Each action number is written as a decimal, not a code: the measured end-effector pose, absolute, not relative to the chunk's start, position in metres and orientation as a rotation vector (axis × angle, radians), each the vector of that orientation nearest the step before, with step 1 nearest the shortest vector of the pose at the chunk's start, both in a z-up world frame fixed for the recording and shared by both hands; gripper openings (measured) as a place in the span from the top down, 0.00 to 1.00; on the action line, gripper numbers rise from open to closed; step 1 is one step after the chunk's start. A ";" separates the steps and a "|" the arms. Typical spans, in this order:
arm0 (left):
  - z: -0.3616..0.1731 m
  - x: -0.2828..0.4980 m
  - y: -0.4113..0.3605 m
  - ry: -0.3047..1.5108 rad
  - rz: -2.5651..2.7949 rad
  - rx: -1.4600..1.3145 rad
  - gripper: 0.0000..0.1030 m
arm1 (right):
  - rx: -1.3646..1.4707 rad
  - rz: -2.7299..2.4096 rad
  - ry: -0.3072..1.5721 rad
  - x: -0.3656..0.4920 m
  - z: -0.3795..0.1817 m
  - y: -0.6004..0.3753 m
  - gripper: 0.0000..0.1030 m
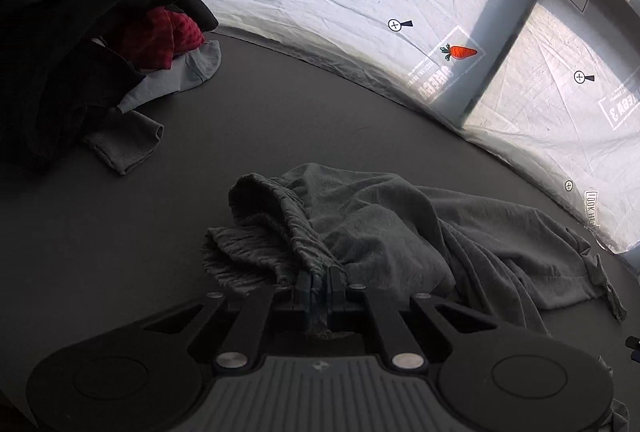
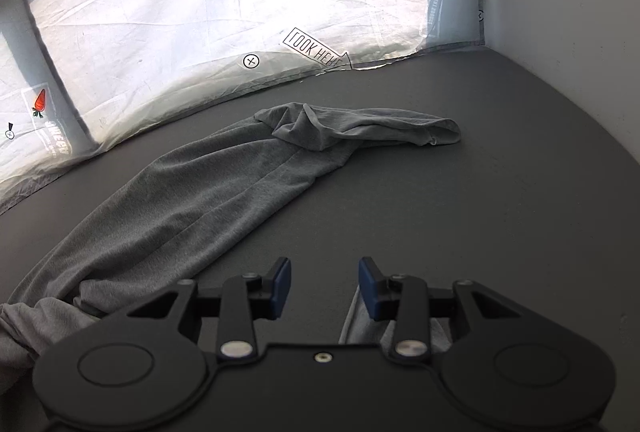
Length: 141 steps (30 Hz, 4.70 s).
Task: Fold clothes
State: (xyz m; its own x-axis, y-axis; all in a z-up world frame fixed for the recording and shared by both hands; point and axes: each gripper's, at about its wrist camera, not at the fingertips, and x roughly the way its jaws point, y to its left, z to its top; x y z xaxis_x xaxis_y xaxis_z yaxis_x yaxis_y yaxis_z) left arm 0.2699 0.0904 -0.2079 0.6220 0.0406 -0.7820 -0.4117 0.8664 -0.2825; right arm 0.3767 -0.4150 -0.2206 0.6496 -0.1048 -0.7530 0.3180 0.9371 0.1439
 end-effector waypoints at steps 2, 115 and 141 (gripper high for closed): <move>-0.229 0.251 0.098 0.936 0.289 -0.552 0.92 | 0.276 -0.231 0.844 0.372 -0.223 -0.409 0.63; -0.207 0.296 0.165 0.711 0.262 -0.628 0.53 | 0.360 -0.532 0.806 0.353 -0.238 -0.456 0.56; -0.197 0.266 0.169 0.661 0.511 -0.521 0.94 | 0.392 -0.549 0.855 0.318 -0.253 -0.452 0.50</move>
